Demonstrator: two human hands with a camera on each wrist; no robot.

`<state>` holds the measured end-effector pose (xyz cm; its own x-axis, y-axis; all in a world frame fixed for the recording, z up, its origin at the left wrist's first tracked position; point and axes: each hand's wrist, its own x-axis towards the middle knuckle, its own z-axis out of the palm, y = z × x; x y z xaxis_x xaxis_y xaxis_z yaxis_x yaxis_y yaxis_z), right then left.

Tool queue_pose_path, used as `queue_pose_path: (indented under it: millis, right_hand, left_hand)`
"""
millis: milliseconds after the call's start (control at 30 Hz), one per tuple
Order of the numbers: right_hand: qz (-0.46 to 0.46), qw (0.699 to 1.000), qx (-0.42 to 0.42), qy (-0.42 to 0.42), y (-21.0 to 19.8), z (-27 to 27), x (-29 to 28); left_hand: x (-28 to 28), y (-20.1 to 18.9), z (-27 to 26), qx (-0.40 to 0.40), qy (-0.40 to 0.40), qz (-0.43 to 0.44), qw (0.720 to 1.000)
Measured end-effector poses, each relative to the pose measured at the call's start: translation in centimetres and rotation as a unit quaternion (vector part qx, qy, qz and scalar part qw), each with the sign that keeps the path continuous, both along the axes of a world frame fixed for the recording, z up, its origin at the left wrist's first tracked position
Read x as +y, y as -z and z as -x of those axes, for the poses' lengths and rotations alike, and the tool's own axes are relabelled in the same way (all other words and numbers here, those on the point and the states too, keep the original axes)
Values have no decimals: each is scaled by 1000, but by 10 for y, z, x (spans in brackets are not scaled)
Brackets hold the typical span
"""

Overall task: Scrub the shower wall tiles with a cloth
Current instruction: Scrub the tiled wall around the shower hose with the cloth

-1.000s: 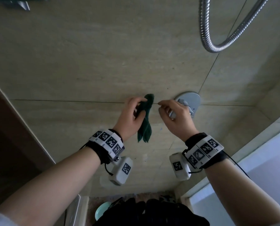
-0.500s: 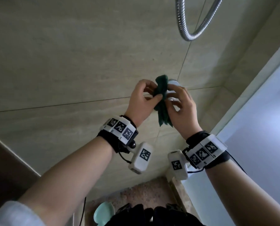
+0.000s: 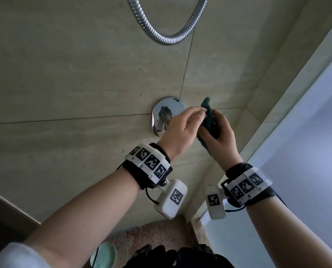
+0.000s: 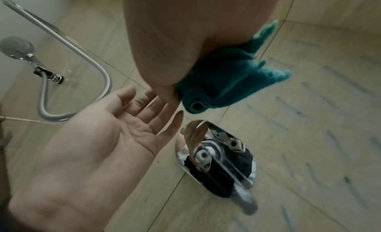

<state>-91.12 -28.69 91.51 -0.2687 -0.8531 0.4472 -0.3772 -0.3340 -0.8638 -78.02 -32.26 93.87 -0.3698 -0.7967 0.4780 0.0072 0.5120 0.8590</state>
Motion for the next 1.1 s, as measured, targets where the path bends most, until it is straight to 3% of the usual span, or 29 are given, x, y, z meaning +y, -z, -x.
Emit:
queue_pose_path:
  millis: [167, 267, 333, 400, 467, 533, 667, 800, 900, 1033, 1100]
  right_hand:
    - [77, 987, 140, 4, 13, 49, -22]
    - [116, 974, 194, -6, 25, 69, -37]
    - [136, 962, 238, -11, 32, 77, -47]
    - [167, 938, 303, 0, 38, 81, -58]
    - [207, 905, 370, 25, 38, 79, -65]
    - [232, 881, 412, 40, 37, 75, -71]
    - [263, 859, 436, 57, 33, 64, -83]
    - [244, 843, 475, 70, 42, 53, -99]
    - [235, 831, 498, 83, 62, 51, -105]
    - [240, 795, 553, 64, 89, 56, -105]
    - [228, 762, 605, 24, 103, 62, -103]
  left_hand:
    - [-5, 10, 26, -7, -25, 3, 1000]
    - [-15, 22, 21, 1, -158, 81, 984]
    - [-26, 31, 9, -11, -281, 161, 946]
    - [-34, 40, -6, -55, -401, 210, 890]
    - [-36, 46, -22, -96, -479, 211, 847]
    - [-38, 49, -36, -133, -518, 152, 831]
    - [-48, 45, -46, -168, -533, 44, 828]
    - [-57, 34, -27, -123, -513, -6, 849]
    - [-63, 29, -12, -113, -521, -36, 845]
    - [-71, 27, -8, -128, -530, -56, 836]
    - [-71, 27, -8, -129, -534, -54, 834]
